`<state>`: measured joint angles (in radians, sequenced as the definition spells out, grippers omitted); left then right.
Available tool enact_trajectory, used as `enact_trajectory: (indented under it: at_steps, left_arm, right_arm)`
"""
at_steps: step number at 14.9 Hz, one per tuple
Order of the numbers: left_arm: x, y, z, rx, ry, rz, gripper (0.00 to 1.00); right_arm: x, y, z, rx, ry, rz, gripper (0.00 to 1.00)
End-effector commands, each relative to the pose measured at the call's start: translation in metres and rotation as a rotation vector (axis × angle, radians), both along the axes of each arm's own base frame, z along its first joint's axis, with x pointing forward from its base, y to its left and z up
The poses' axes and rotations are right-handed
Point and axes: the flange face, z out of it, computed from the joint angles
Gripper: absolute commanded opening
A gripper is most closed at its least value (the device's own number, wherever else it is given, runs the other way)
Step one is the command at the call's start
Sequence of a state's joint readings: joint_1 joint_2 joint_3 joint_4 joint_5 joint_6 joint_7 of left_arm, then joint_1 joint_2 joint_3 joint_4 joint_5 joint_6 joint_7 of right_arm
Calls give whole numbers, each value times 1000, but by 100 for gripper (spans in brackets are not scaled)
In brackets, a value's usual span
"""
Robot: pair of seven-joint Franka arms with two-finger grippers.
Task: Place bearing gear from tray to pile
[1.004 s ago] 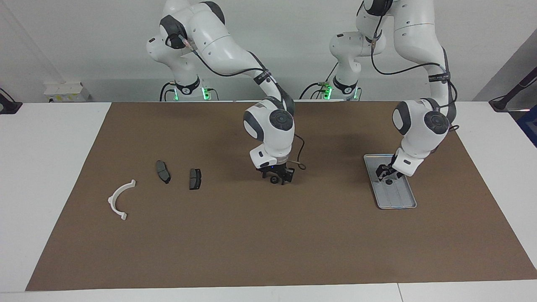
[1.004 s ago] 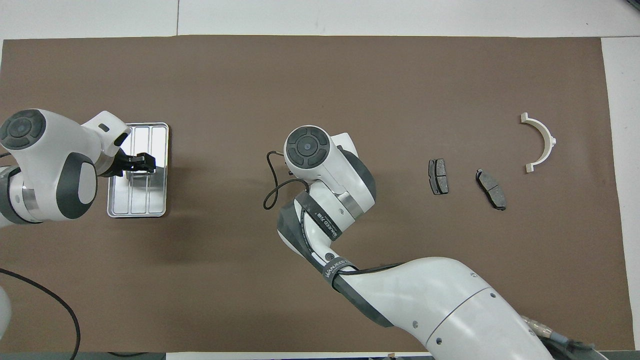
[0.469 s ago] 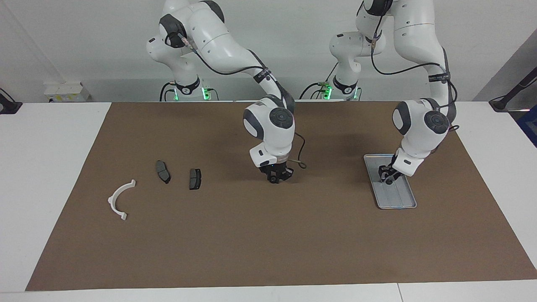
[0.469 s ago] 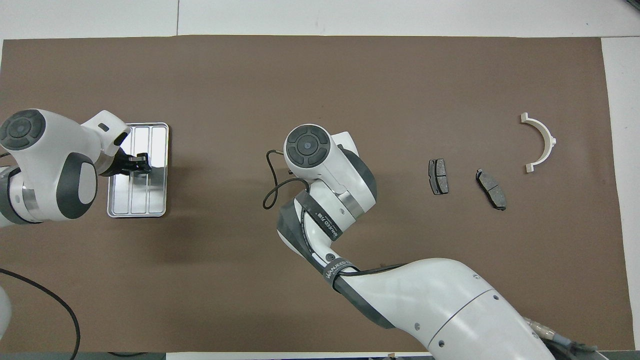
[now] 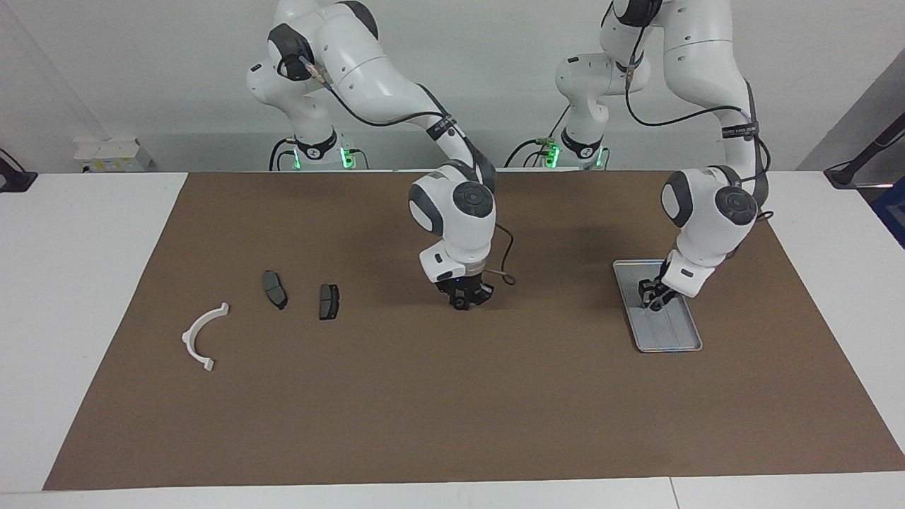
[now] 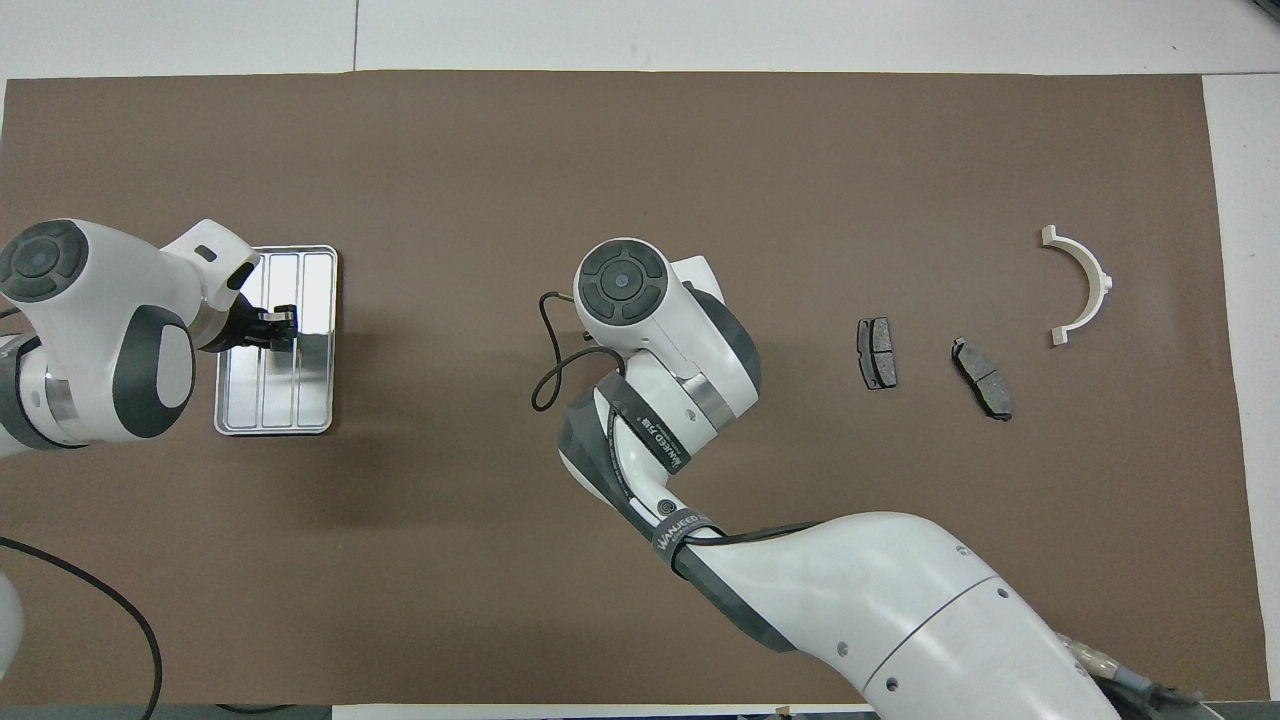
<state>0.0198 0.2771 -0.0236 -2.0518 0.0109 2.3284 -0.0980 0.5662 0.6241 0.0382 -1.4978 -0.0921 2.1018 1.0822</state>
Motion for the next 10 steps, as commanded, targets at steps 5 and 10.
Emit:
enact_trajectory:
  at_steps: [5, 10]
  left_arm:
    - [2, 1, 2, -22, -17, 57, 6]
    - [22, -5, 64, -67, 40, 83, 6]
  right_arm:
    - [29, -100, 100, -39, 66, 179, 0]
    - [49, -198, 145, -33, 110, 376, 0]
